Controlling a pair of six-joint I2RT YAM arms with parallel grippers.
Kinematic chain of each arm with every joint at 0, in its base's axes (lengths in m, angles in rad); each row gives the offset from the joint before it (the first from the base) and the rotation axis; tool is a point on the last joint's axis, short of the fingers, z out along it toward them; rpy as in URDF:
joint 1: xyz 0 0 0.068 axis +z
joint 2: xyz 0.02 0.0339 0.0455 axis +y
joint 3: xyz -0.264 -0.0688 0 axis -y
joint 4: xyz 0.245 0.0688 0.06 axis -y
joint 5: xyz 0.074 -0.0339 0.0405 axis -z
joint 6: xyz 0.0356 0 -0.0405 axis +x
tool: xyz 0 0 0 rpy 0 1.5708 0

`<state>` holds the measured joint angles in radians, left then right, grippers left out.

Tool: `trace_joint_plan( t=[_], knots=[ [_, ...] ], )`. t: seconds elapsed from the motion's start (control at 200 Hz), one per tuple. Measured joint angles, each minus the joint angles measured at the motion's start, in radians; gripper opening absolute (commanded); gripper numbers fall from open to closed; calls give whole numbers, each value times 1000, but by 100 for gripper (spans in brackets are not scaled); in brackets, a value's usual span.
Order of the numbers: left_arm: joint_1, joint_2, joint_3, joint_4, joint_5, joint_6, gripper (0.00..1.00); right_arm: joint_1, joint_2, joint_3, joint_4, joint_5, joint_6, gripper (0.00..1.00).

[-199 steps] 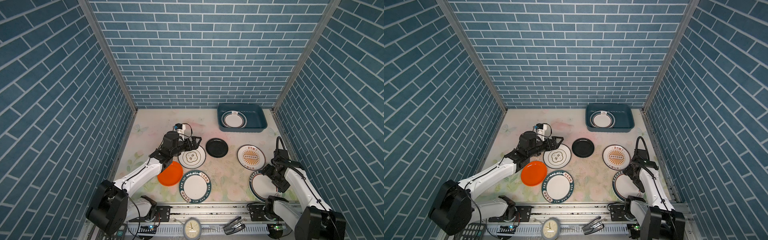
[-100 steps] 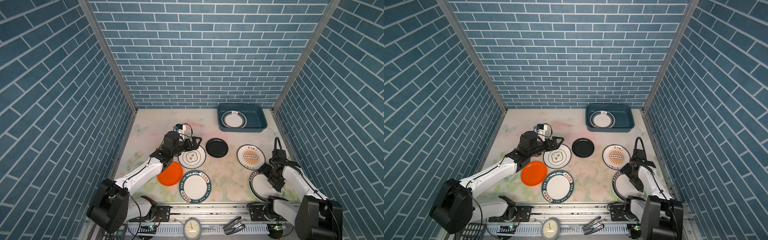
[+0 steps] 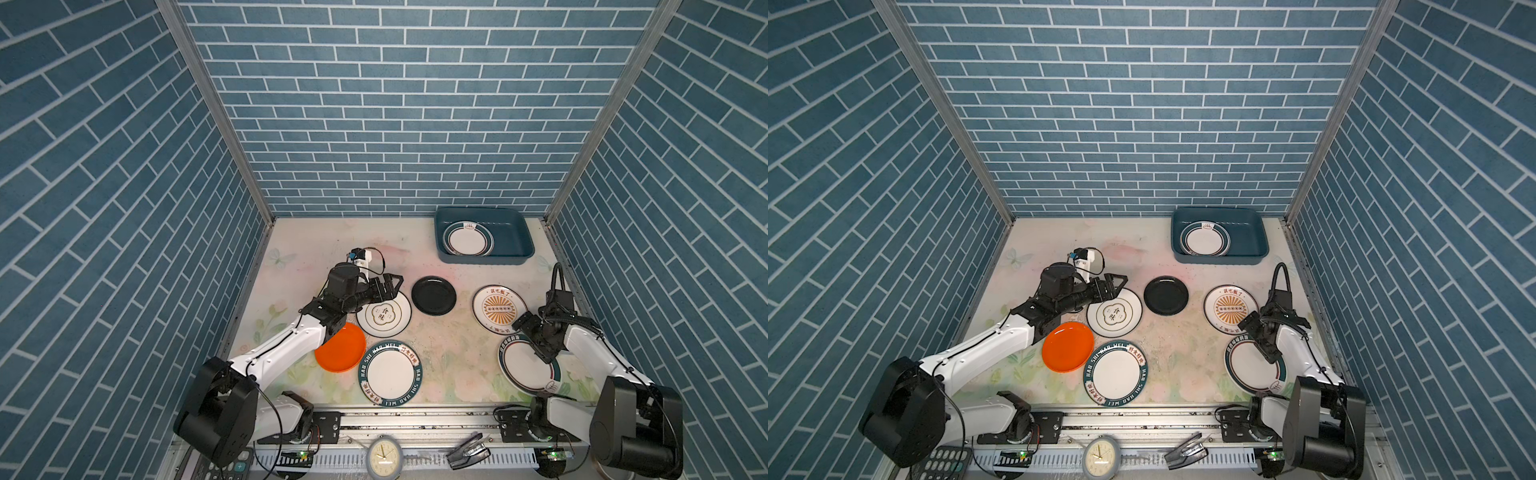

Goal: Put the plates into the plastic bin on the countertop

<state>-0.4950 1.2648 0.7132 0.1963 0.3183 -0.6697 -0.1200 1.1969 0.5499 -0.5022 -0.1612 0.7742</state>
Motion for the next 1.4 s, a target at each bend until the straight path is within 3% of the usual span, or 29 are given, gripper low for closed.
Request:
trace_joint_plan(
  t=[0.395, 0.775, 0.93, 1.105, 1.245, 1.401],
  knots=[
    [0, 10, 6, -19, -2, 0, 99, -3, 50, 13, 126, -126, -8, 90],
    [0, 14, 6, -19, -3, 1, 100, -2, -36, 85, -114, -100, -50, 91],
    [0, 20, 6, -19, -3, 5, 100, -2, -93, 120, -197, -47, -50, 93],
    [2, 16, 6, -22, -7, 21, 100, -11, -169, 175, -346, 116, -41, 98],
    [10, -10, 6, -33, -18, 38, 100, -63, -211, 196, -441, 245, -33, 98],
    [15, -32, 6, -42, -28, 51, 100, -132, -263, 190, -494, 306, -16, 98]
  ],
)
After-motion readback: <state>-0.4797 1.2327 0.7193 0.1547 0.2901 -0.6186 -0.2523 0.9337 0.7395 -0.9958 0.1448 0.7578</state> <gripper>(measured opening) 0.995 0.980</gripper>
